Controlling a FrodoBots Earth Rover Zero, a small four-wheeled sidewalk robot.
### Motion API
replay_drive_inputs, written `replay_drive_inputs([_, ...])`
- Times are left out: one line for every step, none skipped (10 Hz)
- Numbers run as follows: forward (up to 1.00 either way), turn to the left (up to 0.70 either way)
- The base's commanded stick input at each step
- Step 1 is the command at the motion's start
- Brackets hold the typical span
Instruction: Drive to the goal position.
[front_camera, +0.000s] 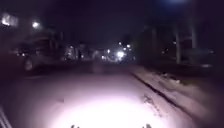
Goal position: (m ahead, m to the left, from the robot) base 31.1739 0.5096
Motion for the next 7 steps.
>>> replay_drive_inputs([1.0, -0.12])
replay_drive_inputs([1.0, -0.23])
replay_drive_inputs([1.0, -0.29])
replay_drive_inputs([1.0, -0.09])
replay_drive_inputs([1.0, 0.0])
replay_drive_inputs([1.0, 0.0])
replay_drive_inputs([1.0, 0.0])
